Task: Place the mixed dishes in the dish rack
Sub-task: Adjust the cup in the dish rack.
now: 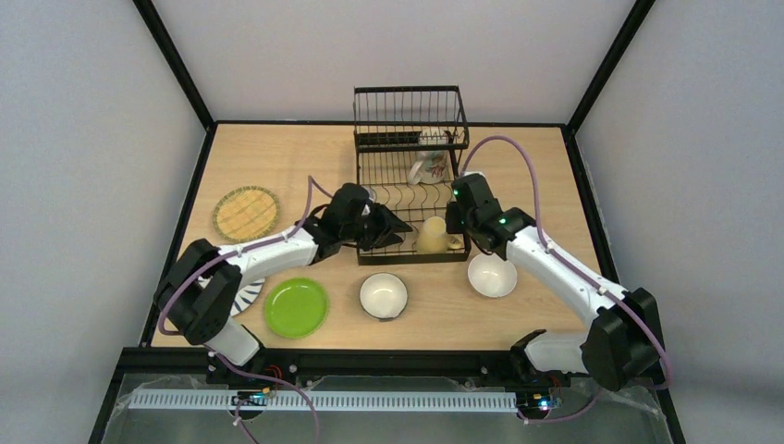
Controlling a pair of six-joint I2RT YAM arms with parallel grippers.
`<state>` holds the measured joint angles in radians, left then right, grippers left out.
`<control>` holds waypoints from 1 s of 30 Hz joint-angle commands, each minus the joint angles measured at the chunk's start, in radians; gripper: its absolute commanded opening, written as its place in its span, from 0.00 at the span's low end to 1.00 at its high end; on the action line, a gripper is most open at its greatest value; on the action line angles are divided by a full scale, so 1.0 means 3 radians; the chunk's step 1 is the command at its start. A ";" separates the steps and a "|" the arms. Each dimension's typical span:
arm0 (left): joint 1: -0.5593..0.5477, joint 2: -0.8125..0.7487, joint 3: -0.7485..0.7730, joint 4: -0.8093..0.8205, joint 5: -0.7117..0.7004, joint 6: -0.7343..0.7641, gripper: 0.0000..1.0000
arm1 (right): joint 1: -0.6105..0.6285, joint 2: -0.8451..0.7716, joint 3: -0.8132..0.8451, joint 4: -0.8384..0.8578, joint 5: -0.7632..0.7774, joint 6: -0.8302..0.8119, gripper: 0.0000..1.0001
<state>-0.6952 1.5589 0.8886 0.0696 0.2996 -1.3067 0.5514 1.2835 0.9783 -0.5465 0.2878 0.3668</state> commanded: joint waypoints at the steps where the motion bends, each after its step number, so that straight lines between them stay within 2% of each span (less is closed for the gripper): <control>1: 0.0013 0.0099 0.0119 -0.0135 0.0054 0.0082 0.86 | -0.0010 0.0048 -0.0058 -0.0178 -0.0123 -0.0058 0.79; 17: 0.0015 0.0382 0.0290 -0.0154 0.0142 0.0045 0.86 | -0.0008 0.0268 -0.0040 -0.0297 -0.0234 -0.0300 0.79; 30: 0.0014 0.0630 0.0500 -0.0192 0.0215 0.0066 0.86 | -0.0008 0.0505 -0.0026 -0.0149 -0.0167 -0.0578 0.80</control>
<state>-0.6952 1.7222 1.0050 0.0402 0.3412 -1.2968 0.5499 1.4097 0.9672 -0.6121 0.2337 0.2348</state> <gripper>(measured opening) 0.857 0.792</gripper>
